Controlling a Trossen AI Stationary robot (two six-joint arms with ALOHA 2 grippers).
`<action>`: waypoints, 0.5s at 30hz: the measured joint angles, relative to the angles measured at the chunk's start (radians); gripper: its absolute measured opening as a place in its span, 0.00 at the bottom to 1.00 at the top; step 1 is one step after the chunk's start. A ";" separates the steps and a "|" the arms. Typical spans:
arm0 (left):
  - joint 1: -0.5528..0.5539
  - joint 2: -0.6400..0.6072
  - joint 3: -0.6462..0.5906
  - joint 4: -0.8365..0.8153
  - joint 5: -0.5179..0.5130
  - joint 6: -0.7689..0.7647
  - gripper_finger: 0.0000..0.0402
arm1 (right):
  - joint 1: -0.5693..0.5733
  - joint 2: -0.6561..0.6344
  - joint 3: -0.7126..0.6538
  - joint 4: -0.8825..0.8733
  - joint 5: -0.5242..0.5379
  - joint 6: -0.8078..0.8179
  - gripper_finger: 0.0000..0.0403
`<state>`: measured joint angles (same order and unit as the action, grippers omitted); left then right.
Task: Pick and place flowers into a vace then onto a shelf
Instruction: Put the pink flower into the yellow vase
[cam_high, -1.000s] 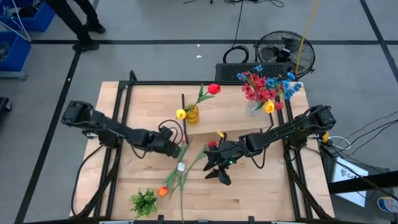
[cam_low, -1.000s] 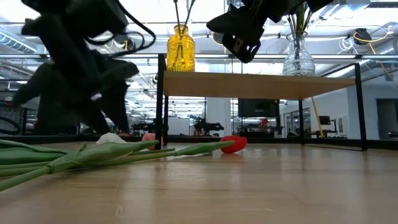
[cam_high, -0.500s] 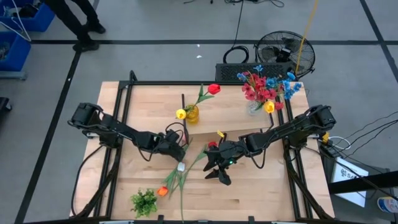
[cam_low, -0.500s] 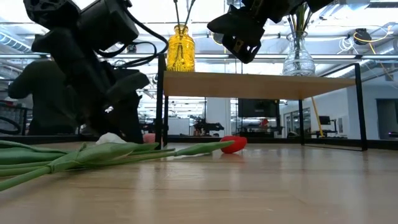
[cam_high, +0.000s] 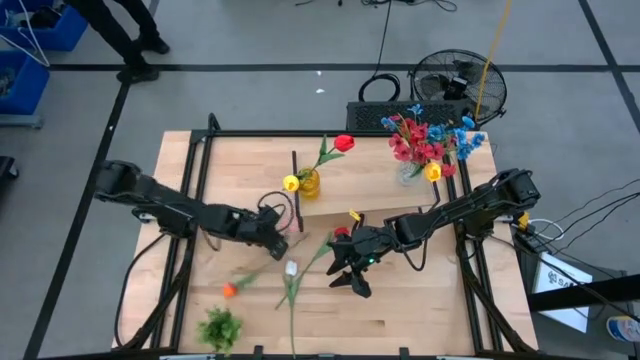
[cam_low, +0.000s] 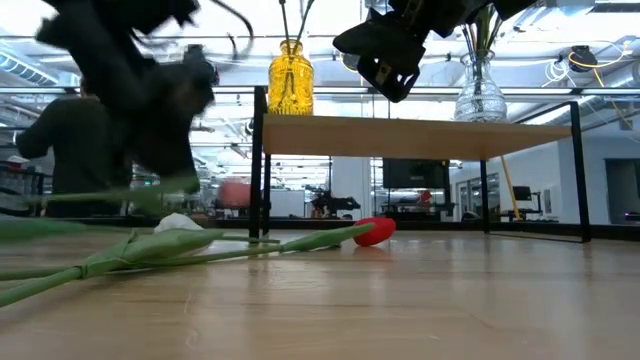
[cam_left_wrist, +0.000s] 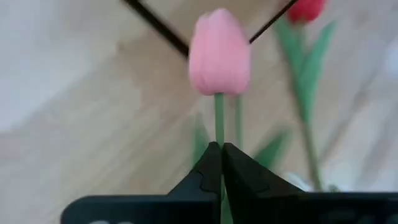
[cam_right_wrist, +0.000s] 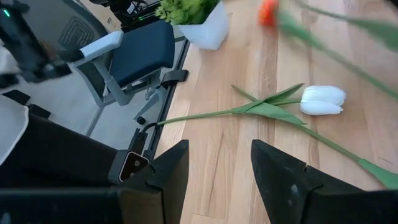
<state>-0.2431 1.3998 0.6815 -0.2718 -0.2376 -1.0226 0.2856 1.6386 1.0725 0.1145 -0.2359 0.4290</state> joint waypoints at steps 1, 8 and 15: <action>-0.008 -0.048 0.000 -0.019 -0.039 -0.001 0.02 | -0.002 0.000 0.000 0.000 0.000 0.000 0.41; -0.048 -0.377 0.052 -0.092 -0.390 0.077 0.01 | -0.004 0.000 0.000 0.000 0.002 -0.003 0.41; -0.067 -0.572 0.177 -0.053 -0.707 0.416 0.01 | -0.004 0.000 0.000 0.000 0.002 -0.004 0.41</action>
<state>-0.3103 0.8278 0.8589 -0.3247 -0.9445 -0.6066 0.2817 1.6386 1.0725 0.1146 -0.2344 0.4252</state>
